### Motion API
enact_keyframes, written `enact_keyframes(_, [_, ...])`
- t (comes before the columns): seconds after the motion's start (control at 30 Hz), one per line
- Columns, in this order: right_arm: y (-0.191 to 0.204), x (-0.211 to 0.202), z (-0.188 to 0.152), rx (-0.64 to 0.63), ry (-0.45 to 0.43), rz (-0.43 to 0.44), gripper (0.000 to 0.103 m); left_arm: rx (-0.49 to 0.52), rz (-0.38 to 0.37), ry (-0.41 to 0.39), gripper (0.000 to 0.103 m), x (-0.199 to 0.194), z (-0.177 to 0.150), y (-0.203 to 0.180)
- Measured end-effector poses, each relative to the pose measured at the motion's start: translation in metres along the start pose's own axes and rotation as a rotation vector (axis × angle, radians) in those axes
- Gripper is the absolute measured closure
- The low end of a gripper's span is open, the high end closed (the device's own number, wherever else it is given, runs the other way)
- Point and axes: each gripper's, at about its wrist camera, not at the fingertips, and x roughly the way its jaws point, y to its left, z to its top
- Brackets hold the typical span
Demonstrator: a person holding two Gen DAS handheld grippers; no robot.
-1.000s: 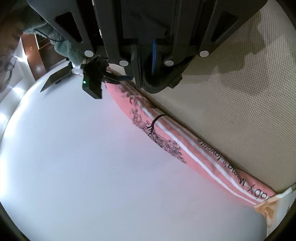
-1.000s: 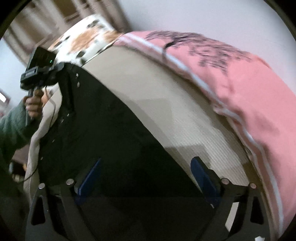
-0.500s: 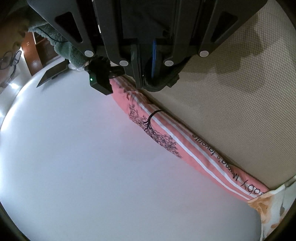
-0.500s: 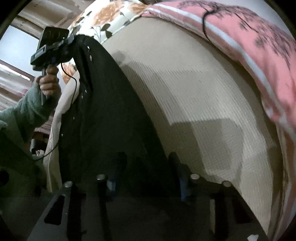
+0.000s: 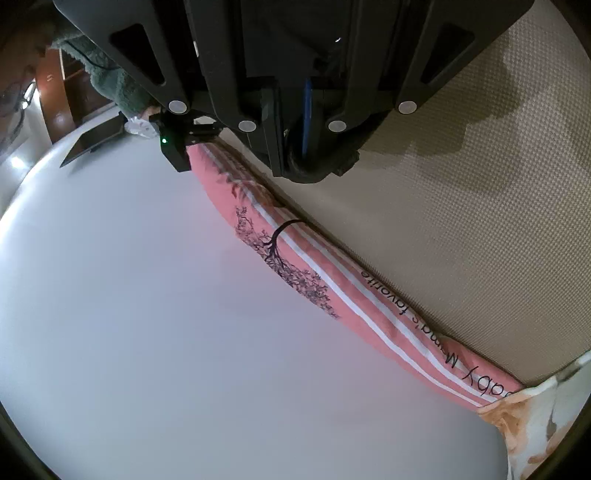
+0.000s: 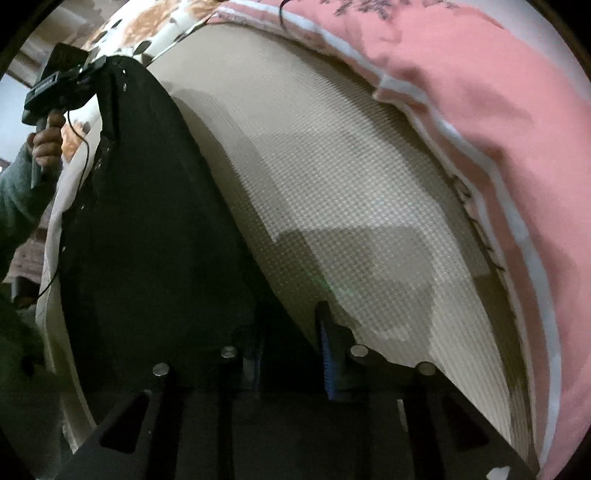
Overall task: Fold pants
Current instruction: 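Lift the waistband with both grippers, raising the pants off the bed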
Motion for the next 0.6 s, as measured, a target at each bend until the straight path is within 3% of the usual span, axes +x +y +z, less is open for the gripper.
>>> enact_keyframes(0.1, [-0.002, -0.003, -0.010, 0.016, -0.002, -0.045, 0.082, -0.008, 0.008, 0.002, 0.095, 0.003, 0.001, 0.003])
enact_keyframes(0.3, [0.010, -0.006, -0.017, 0.033, -0.040, -0.120, 0.092, -0.013, 0.036, -0.002, 0.095, 0.009, 0.000, 0.008])
enact_keyframes(0.6, [0.056, -0.063, -0.044, 0.121, -0.204, -0.269, 0.095, 0.023, 0.026, -0.008, 0.095, -0.009, -0.004, -0.009])
